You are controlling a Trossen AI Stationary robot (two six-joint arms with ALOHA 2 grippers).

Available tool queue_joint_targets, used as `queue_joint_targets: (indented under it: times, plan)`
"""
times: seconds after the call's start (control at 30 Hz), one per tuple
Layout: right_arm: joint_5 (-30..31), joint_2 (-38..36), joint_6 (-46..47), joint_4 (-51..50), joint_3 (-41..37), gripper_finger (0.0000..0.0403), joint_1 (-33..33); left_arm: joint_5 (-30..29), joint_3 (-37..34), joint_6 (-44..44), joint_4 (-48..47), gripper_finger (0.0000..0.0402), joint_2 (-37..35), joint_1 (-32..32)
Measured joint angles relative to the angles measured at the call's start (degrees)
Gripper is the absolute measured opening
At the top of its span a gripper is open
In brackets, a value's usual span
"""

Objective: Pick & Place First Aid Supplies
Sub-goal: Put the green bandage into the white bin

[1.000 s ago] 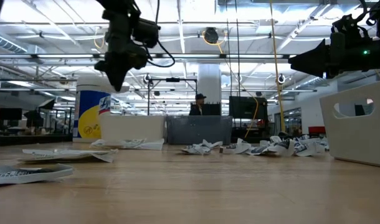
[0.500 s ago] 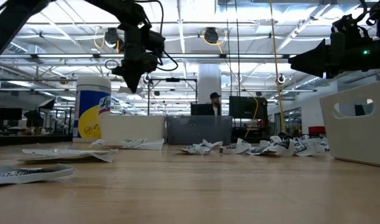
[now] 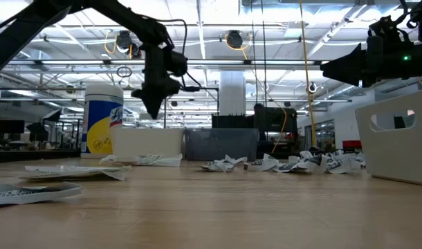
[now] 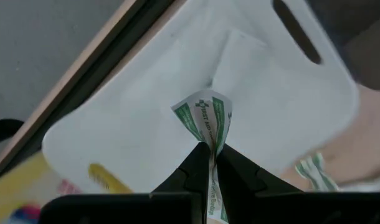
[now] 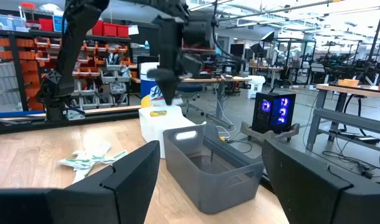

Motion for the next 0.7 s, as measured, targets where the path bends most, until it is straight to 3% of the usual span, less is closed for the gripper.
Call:
queue_joint_targets:
  times: [0.43, 0.7]
  plan:
    - [-0.01, -0.02, 0.00, 0.00, -0.02, 0.0279, 0.01, -1.55, -10.57, 0.94, 12.69, 0.0030, 2.41, -0.55]
    - [0.01, 0.00, 0.00, 0.00, 0.00, 0.0279, 0.00, -1.57, -11.04, 0.94, 13.88, 0.0031, 2.36, -0.87]
